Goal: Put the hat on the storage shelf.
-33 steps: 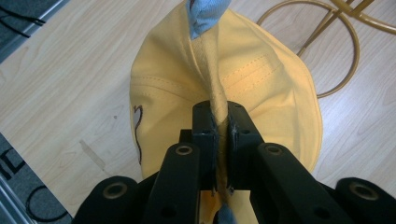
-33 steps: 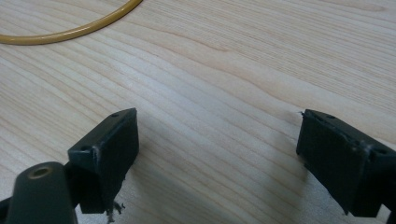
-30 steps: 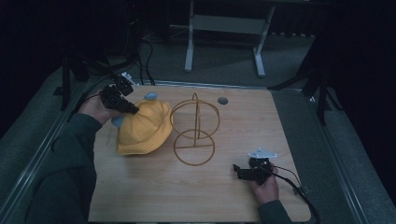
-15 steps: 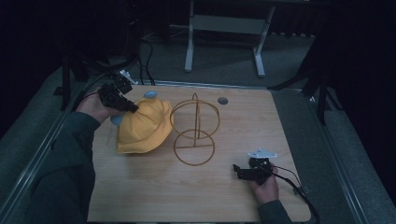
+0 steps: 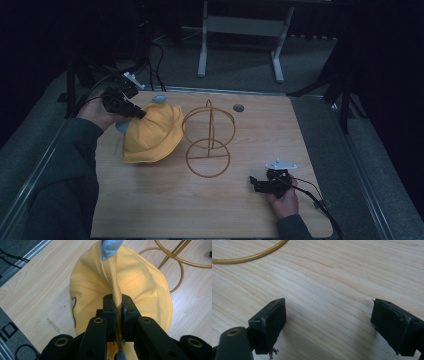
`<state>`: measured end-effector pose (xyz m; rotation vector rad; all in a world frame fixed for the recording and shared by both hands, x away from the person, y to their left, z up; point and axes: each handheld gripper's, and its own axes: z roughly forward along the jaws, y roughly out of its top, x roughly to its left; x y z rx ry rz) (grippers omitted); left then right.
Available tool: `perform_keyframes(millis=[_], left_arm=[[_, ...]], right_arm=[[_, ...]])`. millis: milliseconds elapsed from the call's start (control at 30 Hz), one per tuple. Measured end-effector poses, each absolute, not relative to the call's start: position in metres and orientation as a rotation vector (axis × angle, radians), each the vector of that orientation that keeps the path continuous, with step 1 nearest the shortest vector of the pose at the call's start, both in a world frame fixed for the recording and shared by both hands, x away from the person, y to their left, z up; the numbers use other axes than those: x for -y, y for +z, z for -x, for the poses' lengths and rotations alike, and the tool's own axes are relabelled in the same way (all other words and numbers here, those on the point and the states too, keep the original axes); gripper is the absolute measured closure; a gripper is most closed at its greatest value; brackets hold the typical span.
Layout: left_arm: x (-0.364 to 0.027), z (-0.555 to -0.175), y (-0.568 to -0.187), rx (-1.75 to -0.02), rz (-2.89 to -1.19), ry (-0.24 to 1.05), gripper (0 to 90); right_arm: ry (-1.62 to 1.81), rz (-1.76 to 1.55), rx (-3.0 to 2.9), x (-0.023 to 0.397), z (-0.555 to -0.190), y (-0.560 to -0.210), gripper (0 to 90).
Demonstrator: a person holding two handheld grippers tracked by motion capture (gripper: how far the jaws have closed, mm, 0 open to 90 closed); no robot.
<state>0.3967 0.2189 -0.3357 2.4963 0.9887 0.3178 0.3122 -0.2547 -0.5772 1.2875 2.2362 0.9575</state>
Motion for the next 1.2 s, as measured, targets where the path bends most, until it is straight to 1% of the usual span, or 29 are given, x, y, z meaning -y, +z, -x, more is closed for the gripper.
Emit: perform_keyframes(millis=[1200], left_arm=[[-0.223, -0.388, -0.323, -0.917, -2.482, 0.342, 84.2]], right_arm=[[0.957, -1.288, -2.236, 0.255, -0.312, -0.577, 12.8]])
